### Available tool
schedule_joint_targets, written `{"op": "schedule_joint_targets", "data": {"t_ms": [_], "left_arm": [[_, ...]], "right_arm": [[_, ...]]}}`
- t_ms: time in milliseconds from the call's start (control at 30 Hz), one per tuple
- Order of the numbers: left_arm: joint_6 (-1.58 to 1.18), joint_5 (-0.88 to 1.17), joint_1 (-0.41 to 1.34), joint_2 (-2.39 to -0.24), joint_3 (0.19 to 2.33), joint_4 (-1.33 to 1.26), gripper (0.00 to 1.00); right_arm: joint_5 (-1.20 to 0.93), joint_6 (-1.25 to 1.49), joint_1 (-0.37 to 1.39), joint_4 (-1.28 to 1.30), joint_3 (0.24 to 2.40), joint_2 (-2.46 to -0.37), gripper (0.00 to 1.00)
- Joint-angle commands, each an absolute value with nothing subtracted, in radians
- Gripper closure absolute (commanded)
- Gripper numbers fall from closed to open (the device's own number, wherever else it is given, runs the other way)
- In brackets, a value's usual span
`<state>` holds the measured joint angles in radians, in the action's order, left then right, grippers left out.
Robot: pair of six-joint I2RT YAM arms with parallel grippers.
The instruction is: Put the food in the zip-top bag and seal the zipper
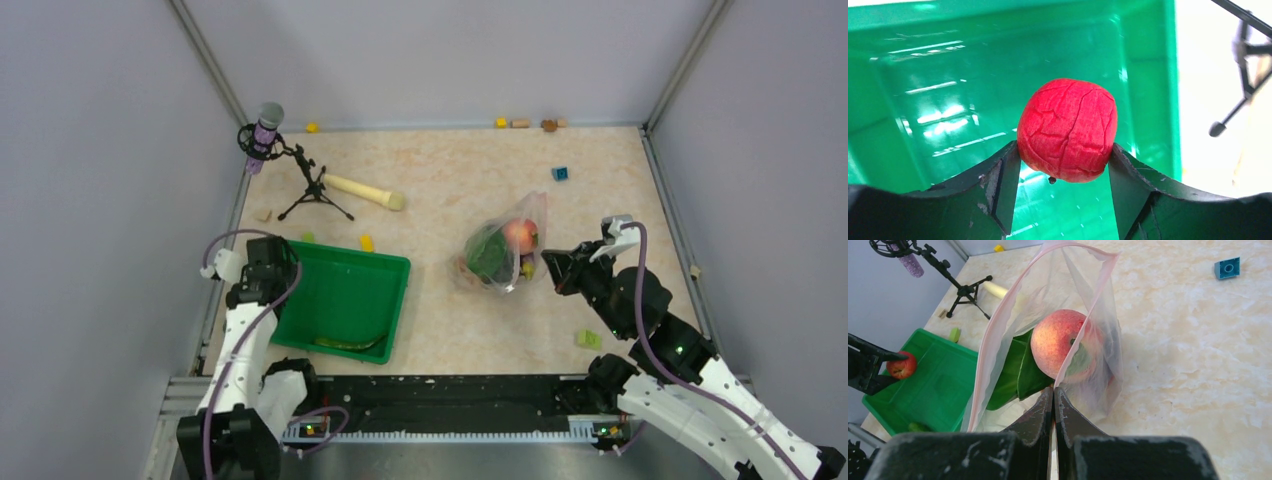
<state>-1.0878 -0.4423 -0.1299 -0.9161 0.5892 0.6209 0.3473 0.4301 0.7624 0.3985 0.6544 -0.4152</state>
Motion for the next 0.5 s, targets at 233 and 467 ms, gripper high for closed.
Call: {"op": "schedule_joint_targets", "data": {"t_ms": [233, 467], "left_arm": [[-0.732, 0.474, -0.089, -0.750, 0.594, 0.183, 1.00], [-0.592, 0.470, 0.225, -0.780, 0.732, 0.153, 1.00]], "right_arm": [[0.339, 0.436, 0.755, 0.370, 0.666, -0.414, 1.00], [0.311, 0.426, 0.755, 0.360, 0.666, -0.418, 1.00]]}}
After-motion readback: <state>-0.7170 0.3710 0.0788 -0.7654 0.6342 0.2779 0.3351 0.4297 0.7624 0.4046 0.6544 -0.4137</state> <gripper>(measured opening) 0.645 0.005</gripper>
